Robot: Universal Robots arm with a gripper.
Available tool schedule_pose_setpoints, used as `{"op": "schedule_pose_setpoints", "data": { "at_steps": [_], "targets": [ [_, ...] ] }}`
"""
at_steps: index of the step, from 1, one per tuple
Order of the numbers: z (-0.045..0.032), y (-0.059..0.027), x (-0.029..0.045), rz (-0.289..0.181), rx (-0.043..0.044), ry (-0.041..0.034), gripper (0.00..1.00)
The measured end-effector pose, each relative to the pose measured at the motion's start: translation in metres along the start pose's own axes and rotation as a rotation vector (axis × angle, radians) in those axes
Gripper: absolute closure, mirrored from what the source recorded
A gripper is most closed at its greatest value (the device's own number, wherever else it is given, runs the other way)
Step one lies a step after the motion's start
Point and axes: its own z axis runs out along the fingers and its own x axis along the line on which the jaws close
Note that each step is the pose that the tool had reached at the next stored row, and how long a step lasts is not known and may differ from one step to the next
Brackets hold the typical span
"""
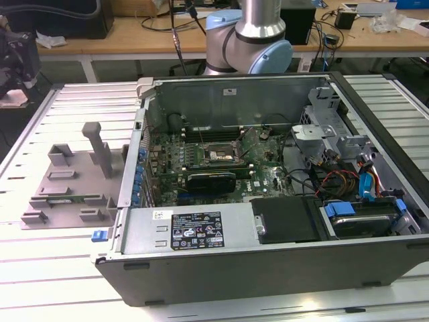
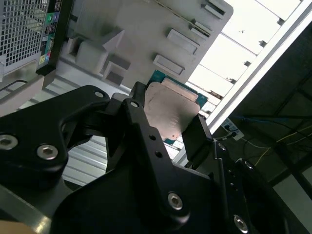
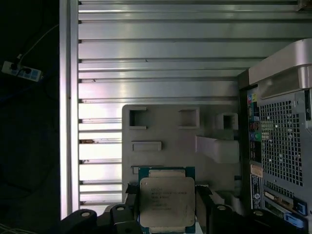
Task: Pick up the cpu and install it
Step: 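Pick up the cpu and move it towards the insertion slot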
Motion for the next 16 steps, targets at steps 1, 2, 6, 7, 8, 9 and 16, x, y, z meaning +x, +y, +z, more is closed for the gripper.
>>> {"op": "schedule_pose_setpoints", "data": {
  "at_steps": [1, 2, 6, 7, 8, 9, 16],
  "targets": [
    [0.0001, 0.0000, -0.0022, 0.000, 0.0000, -0.0001, 0.45],
    [0.0001, 0.0001, -0.0043, 0.000, 0.0000, 0.0000, 0.45],
    [0.0005, 0.0003, -0.0187, 0.000, 0.0000, 0.0000, 0.45],
    [0.0005, 0.0004, -0.0224, 0.000, 0.0001, 0.0000, 0.45],
    [0.0006, 0.0005, -0.0249, 0.000, 0.0001, 0.0001, 0.45],
    [0.0006, 0.0005, -0.0269, 0.000, 0.0001, 0.0001, 0.45],
    [0.0013, 0.0011, -0.0531, 0.000, 0.0001, 0.0000, 0.45]
  ]
}}
